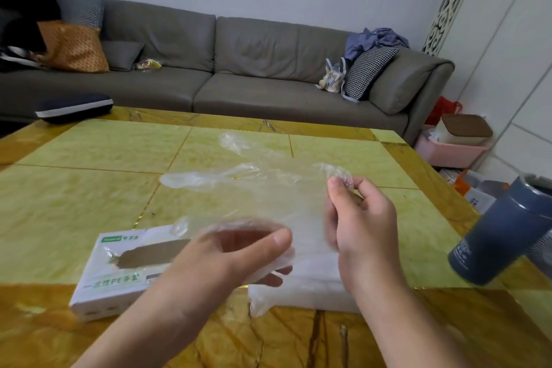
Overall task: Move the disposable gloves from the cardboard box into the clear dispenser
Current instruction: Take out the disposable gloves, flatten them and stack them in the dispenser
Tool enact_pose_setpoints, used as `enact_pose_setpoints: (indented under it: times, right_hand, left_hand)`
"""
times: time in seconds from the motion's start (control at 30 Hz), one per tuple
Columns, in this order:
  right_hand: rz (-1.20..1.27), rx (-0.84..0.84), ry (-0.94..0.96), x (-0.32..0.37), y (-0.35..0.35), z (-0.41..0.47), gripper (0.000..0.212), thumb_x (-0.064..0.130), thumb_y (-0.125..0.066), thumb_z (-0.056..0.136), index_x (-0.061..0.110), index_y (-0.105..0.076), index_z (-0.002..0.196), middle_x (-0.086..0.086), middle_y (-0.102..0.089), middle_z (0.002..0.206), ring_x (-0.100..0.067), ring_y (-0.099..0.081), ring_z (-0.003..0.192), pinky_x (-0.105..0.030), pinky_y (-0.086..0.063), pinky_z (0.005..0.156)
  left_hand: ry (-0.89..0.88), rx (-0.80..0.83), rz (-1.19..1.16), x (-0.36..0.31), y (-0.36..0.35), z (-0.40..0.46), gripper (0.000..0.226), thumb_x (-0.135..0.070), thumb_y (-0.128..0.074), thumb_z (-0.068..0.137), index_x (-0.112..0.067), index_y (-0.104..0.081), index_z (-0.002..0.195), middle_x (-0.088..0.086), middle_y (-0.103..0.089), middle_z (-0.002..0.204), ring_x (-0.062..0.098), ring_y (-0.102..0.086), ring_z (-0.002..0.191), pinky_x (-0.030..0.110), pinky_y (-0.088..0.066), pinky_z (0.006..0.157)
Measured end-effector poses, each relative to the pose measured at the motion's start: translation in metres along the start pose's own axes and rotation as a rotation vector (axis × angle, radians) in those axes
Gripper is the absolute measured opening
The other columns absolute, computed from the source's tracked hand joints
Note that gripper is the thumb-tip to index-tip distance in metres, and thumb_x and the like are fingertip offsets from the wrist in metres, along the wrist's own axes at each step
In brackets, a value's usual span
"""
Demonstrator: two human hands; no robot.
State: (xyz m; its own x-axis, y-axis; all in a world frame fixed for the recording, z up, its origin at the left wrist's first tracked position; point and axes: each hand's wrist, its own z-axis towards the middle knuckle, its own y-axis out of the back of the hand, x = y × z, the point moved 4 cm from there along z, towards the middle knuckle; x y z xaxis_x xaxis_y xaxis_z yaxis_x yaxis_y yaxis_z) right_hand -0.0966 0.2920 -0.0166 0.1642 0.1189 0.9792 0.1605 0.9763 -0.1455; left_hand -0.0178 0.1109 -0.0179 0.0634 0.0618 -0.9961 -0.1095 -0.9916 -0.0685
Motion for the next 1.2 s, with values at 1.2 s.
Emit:
enact_pose_setpoints:
  times: [1.2]
  right_hand:
    - [-0.241,-0.026,-0.032,0.013,0.045,0.014,0.023,0.024,-0.062,0.105,0.006,-0.064,0.091,-0.003,-0.058,0.068,-0.016,-0.052,0.057,-0.026,-0.032,0.041]
  left_hand:
    - [-0.083,-0.339,0.057,-0.003,0.026,0.008,0.025,-0.026,-0.065,0.098,-0.012,-0.078,0.084,0.009,-0.058,0.064,0.026,-0.053,0.055,0.039,-0.050,0.057]
